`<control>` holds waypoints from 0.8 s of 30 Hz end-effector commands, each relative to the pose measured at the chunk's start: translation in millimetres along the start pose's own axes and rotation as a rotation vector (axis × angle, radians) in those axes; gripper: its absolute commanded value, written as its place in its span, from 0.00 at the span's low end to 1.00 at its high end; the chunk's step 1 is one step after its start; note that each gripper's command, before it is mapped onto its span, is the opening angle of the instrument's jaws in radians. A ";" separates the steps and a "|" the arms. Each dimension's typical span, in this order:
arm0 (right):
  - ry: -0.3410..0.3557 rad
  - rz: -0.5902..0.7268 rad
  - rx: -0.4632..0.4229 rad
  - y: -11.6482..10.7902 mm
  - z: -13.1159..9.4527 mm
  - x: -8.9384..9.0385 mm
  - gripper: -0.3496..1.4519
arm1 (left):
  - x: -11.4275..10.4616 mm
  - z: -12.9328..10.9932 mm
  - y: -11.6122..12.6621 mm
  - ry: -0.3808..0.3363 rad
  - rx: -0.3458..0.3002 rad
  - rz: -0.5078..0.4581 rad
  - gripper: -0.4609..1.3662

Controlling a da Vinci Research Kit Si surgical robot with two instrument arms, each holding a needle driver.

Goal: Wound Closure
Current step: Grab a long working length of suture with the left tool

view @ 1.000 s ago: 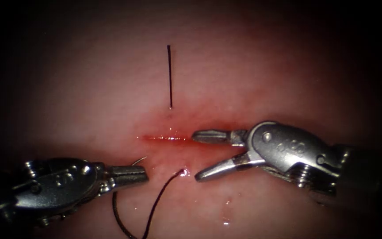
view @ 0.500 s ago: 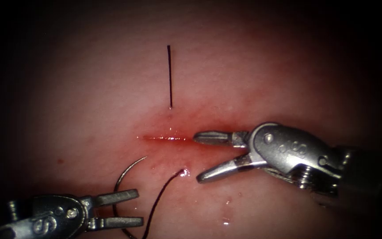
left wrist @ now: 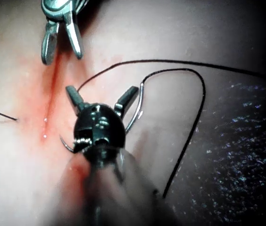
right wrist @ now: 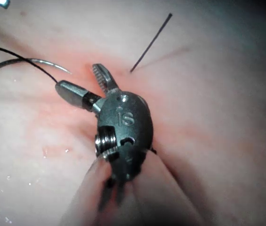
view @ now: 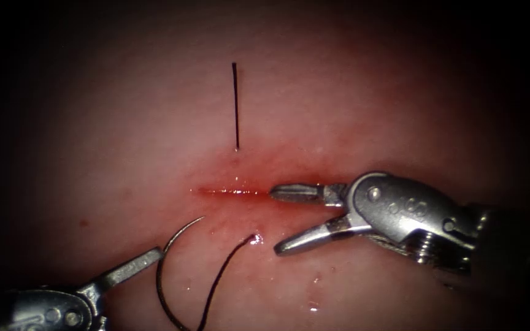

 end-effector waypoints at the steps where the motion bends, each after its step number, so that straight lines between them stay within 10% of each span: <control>1: 0.000 0.000 -0.001 0.0 0.0 0.0 0.53 | -0.3 0.2 -0.2 0.031 -0.030 0.037 0.66; 24: -0.002 -0.003 -0.001 -0.1 -0.1 -0.4 0.53 | 2.0 3.8 -0.5 0.140 -0.120 0.174 0.65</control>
